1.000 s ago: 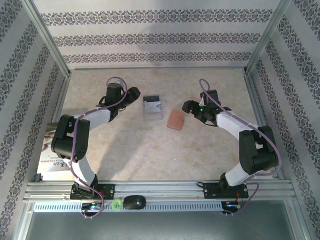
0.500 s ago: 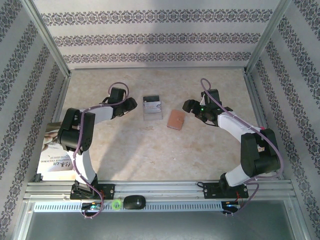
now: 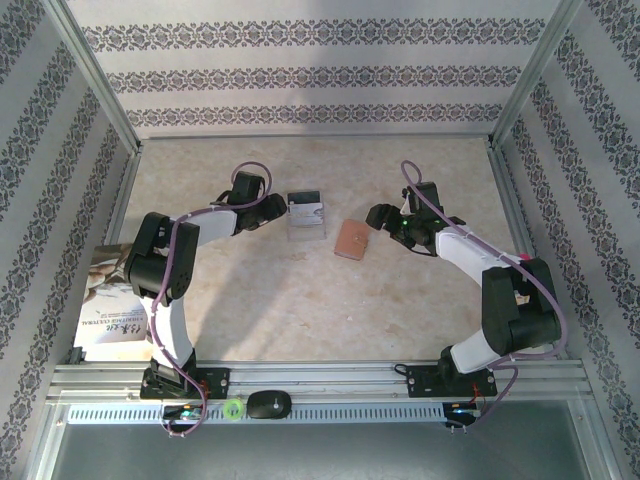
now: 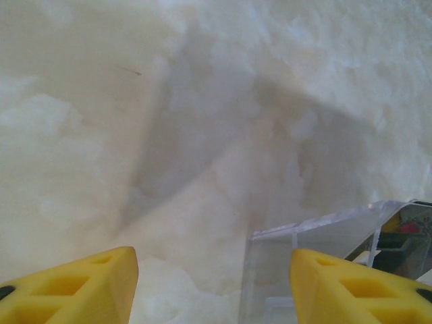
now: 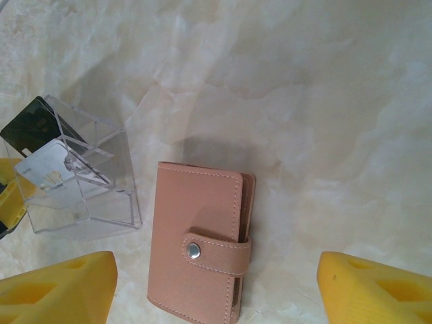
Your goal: Take the credit cards out of the card holder
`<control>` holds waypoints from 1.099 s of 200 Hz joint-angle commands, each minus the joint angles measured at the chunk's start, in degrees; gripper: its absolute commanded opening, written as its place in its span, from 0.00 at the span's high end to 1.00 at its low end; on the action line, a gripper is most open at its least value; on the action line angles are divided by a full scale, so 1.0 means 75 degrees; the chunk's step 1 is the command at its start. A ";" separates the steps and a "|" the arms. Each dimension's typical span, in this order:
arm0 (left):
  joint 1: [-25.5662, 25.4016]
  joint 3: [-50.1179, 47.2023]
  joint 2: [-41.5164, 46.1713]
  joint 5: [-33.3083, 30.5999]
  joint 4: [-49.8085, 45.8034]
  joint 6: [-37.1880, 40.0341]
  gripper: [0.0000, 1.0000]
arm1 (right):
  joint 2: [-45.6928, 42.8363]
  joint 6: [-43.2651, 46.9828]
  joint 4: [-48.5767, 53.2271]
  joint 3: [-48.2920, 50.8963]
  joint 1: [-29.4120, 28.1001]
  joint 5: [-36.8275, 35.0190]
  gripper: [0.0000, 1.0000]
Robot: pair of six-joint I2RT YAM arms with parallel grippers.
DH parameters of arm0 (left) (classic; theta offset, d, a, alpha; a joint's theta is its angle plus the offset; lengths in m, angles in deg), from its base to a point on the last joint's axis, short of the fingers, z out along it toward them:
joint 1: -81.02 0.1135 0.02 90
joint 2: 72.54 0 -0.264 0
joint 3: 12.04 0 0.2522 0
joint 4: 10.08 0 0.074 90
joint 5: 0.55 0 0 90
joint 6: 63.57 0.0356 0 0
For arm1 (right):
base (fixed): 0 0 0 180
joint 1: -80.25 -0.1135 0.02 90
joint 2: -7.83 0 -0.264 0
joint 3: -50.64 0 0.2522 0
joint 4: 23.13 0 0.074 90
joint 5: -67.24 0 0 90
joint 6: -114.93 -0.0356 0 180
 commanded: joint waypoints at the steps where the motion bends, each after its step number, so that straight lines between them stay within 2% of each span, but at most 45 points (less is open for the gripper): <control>1: -0.0117 0.0242 -0.0200 0.0112 -0.0186 0.0071 0.39 | -0.0170 -0.0034 0.0035 0.0069 -0.0039 -0.0035 0.22; 28: -0.0007 -0.0036 0.0205 -0.0182 -0.0083 -0.0019 0.37 | -0.0095 -0.0155 0.0035 0.0045 -0.0054 0.0090 0.25; 39: 0.0144 -0.0244 0.0529 -0.0214 0.0101 -0.0120 0.33 | -0.0029 -0.0208 0.0001 0.0037 -0.0096 0.0161 0.27; 90: 0.0385 -0.1309 0.2356 0.0060 0.0853 -0.0424 0.20 | 0.0515 -0.0584 -0.0372 0.0118 -0.0453 0.0563 0.27; 130: 0.0390 -0.2476 0.3907 -0.0046 0.1306 -0.0642 0.12 | 0.0740 -0.0773 -0.0639 0.0359 -0.0586 0.0863 0.35; 160: 0.0408 -0.3254 0.4904 -0.0141 0.1516 -0.0731 0.00 | 0.0626 -0.0834 -0.0820 0.0726 -0.0668 0.0927 0.40; 191: 0.0519 -0.3895 0.5800 -0.0252 0.1630 -0.0959 0.01 | 0.0466 -0.0848 -0.1211 0.1109 -0.0774 0.1002 0.43; 220: 0.0773 -0.4763 0.6493 -0.0089 0.2699 -0.1338 0.01 | 0.0479 -0.0797 -0.1317 0.1185 -0.0824 0.0966 0.46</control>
